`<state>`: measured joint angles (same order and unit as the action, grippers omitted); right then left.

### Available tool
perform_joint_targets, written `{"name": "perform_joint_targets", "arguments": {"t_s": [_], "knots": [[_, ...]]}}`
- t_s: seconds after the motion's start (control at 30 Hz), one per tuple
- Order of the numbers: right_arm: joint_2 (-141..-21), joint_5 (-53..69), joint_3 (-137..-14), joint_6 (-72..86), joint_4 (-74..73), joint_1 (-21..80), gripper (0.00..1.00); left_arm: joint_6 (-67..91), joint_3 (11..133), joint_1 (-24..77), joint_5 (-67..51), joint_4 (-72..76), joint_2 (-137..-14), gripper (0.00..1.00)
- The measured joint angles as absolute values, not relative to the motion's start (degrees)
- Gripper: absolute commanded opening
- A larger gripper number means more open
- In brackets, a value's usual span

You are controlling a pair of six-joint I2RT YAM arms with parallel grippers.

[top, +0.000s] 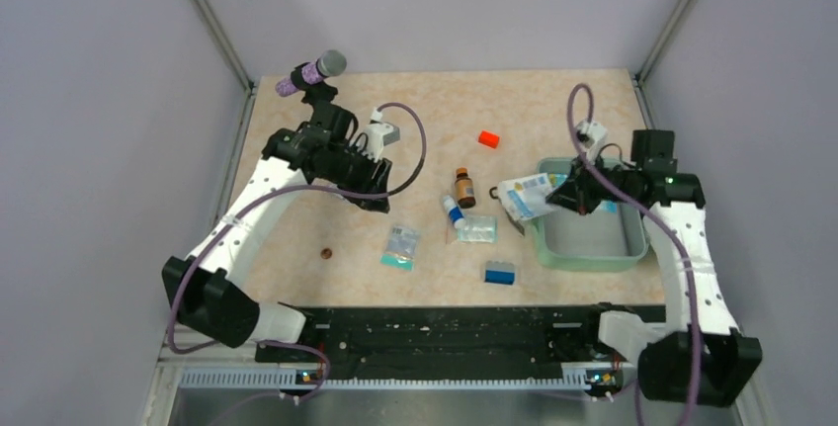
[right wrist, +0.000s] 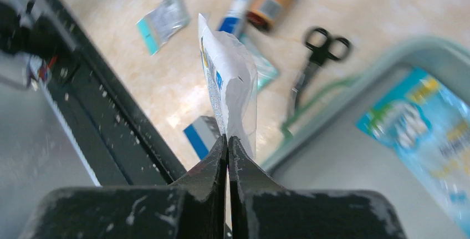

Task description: Organize the medicine kit

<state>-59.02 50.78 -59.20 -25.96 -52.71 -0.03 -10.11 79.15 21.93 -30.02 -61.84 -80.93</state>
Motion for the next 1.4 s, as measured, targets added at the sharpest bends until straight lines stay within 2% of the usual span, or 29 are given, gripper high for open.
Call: {"name": "perform_joint_targets", "arguments": {"t_s": [0.17, 0.3, 0.47, 0.83, 1.0, 1.1, 1.2, 1.3, 1.33, 1.4], "knots": [[-70.94, 52.51, -61.73, -19.29, -53.58, -20.36, 0.0, -10.22, 75.37, 22.04, -26.87, -59.9, -75.05, 0.49], [-83.2, 52.27, -64.4, -15.11, -53.39, -27.92, 0.0, -10.66, 70.98, 22.06, -26.74, -59.66, -71.35, 0.49], [-91.64, 50.48, -64.6, -11.16, -52.84, -28.25, 0.0, -10.96, 68.03, 21.87, -26.74, -59.57, -67.24, 0.49], [-98.21, 49.36, -64.6, -3.42, -45.12, -27.4, 0.0, -11.05, 65.95, 20.71, -26.79, -59.05, -65.54, 0.49], [-99.53, 49.06, -64.6, -2.31, -43.62, -23.97, 0.0, -10.87, 65.95, 20.08, -27.22, -58.5, -65.65, 0.49], [-99.53, 48.62, -64.62, -1.48, -42.3, -21.91, 0.06, -10.76, 65.95, 19.86, -27.57, -58.3, -66.06, 0.49], [-99.53, 47.68, -64.62, -0.16, -40.99, -21.12, 0.17, -10.63, 65.82, 19.75, -27.62, -58.06, -66.15, 0.49], [-99.53, 45.47, -64.75, 0.3, -39.94, -21.15, 0.33, -10.59, 65.06, 19.62, -27.59, -57.28, -66.13, 0.52], [-99.53, 44.73, -64.95, 0.49, -39.94, -21.15, 0.36, -10.59, 64.6, 19.55, -27.57, -56.93, -66.13, 0.61], [-99.48, 42.96, -65.43, 0.51, -39.59, -21.15, 0.41, -10.48, 63.4, 19.55, -27.11, -56.42, -66.02, 0.68]]}}
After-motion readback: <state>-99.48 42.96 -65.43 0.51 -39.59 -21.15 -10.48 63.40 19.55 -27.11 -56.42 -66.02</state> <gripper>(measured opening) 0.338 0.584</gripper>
